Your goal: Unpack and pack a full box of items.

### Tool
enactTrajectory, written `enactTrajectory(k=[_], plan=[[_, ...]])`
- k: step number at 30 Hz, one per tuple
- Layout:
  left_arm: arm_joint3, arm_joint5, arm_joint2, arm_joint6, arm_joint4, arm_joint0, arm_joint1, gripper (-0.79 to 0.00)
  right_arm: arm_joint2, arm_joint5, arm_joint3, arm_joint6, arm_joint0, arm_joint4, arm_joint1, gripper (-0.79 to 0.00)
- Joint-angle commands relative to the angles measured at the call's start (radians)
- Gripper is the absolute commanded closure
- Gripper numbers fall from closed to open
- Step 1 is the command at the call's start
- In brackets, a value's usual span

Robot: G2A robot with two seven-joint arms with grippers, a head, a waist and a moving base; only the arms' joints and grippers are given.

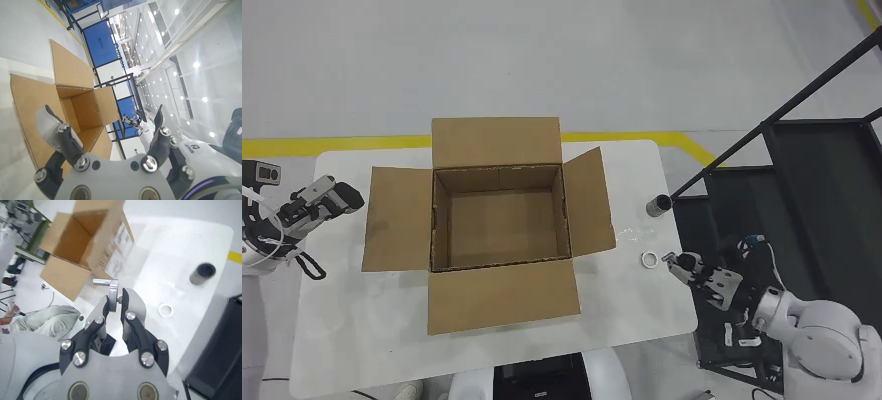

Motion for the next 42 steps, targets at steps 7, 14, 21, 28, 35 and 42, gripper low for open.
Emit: enactTrajectory(k=[7, 14, 21, 28, 35, 42], plan=[[0.000, 0.000, 0.000, 0.000, 0.000, 0.000, 0.000, -0.785, -0.135, 0.014, 0.122, -0.174, -0.044, -0.430, -0.003, 0.000], [0.000, 0.000, 0.000, 0.000, 0.000, 0.000, 0.000, -0.785, -0.281, 0.105, 0.261, -0.409, -0.015, -0.777, -0.005, 0.000], [0.000, 0.000, 0.000, 0.000, 0.000, 0.000, 0.000, -0.785, -0.371, 0.253, 0.371, -0.572, 0.041, -0.927, -0.007, 0.000], [0.000, 0.000, 0.000, 0.000, 0.000, 0.000, 0.000, -0.785, -0.396, 0.323, 0.407, -0.595, 0.059, -0.967, -0.004, 0.000], [0.000, 0.000, 0.000, 0.000, 0.000, 0.000, 0.000, -0.785, -0.427, 0.358, 0.441, -0.588, 0.091, -0.959, -0.002, 0.000], [0.000, 0.000, 0.000, 0.000, 0.000, 0.000, 0.000, -0.785, -0.433, 0.366, 0.434, -0.575, 0.106, -0.930, 0.003, -0.785]])
